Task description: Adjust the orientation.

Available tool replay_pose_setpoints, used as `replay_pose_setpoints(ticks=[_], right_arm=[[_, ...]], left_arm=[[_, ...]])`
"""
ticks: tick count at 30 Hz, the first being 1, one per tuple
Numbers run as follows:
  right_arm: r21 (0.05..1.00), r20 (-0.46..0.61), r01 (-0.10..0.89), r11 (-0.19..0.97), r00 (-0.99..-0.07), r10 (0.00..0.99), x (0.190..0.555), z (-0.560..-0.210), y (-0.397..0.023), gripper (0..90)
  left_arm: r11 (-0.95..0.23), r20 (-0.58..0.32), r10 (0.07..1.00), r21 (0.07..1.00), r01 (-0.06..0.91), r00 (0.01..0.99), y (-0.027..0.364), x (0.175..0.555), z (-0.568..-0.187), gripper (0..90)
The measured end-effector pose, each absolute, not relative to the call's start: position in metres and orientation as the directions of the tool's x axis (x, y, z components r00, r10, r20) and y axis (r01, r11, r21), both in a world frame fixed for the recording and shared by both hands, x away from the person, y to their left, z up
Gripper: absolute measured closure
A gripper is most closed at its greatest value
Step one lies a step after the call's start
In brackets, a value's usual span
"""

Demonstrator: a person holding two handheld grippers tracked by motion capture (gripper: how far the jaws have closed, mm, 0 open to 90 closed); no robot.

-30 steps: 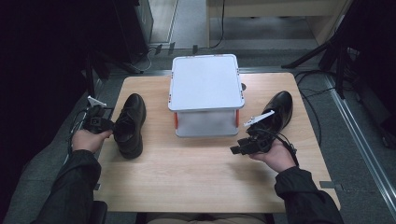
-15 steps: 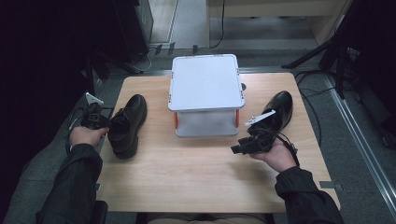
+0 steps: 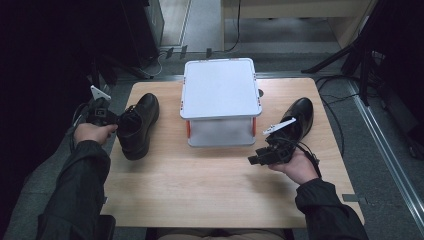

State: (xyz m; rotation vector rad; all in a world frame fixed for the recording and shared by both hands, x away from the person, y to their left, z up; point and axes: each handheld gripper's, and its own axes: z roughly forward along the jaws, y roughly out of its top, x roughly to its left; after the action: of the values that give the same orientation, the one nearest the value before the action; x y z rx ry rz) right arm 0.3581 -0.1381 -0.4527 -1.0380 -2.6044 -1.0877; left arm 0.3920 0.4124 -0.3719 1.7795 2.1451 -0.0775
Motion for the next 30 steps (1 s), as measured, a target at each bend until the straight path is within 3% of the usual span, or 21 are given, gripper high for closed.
replay_pose_setpoints(ticks=[16,30], right_arm=[[0.575,0.367,0.642,0.507,-0.757,0.541,0.358,-0.452,-0.138,47.9],[0.58,0.37,0.639,0.505,-0.759,0.536,0.357,-0.452,-0.138,48.1]], left_arm=[[0.175,-0.321,0.943,0.242,0.954,-0.091,0.369,0.422,-0.28,85.3],[0.12,-0.323,0.946,0.29,0.95,-0.021,0.321,0.445,-0.228,85.3]])
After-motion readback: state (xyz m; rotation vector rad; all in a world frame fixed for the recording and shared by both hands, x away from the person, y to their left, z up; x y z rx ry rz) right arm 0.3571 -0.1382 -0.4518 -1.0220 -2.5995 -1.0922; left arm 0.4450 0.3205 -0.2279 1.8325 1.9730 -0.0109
